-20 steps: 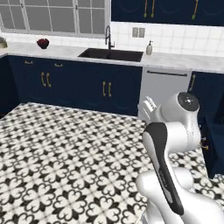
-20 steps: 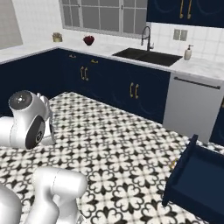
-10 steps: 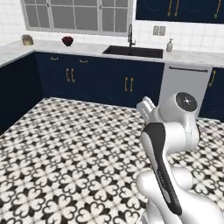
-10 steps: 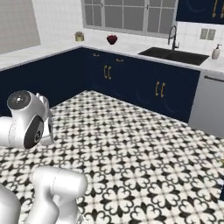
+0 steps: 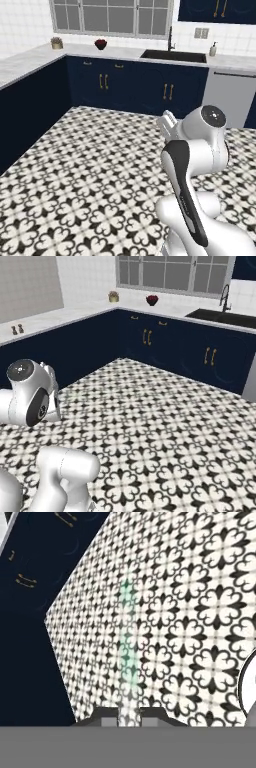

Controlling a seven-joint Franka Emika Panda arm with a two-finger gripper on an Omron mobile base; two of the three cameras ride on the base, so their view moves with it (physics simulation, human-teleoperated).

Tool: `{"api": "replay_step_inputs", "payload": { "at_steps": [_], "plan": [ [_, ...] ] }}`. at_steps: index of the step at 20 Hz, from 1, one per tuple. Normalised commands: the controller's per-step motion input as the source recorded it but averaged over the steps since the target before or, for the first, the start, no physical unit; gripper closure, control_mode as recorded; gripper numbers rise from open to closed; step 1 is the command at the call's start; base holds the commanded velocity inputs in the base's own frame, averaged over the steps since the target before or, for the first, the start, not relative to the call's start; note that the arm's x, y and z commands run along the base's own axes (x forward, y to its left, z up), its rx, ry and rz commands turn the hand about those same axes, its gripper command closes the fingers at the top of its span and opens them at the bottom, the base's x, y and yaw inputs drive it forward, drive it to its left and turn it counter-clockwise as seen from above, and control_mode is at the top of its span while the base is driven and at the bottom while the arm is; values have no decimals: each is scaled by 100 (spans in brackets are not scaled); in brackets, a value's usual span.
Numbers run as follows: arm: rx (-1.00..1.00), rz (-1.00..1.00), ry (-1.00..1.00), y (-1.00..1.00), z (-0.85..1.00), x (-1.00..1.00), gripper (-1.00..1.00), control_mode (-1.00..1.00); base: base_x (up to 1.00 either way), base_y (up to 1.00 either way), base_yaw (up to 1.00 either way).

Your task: Take a straw from the drawer in front and place it inside the glass cup on the dining counter.

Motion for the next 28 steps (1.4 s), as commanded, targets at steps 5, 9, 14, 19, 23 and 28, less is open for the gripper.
{"api": "replay_step_inputs", "payload": {
  "at_steps": [5,9,14,19,23,28],
  "plan": [
    [0,0,0,0,0,0,100,100,-10,100,0],
    [0,0,0,0,0,0,100,100,-23,100,2],
    [0,0,0,0,0,0,100,100,-33,100,9],
    [0,0,0,0,0,0,100,100,-36,100,9],
    [0,0,0,0,0,0,100,100,-21,100,8],
    [0,0,0,0,0,0,100,100,0,100,2]
  ]
}}
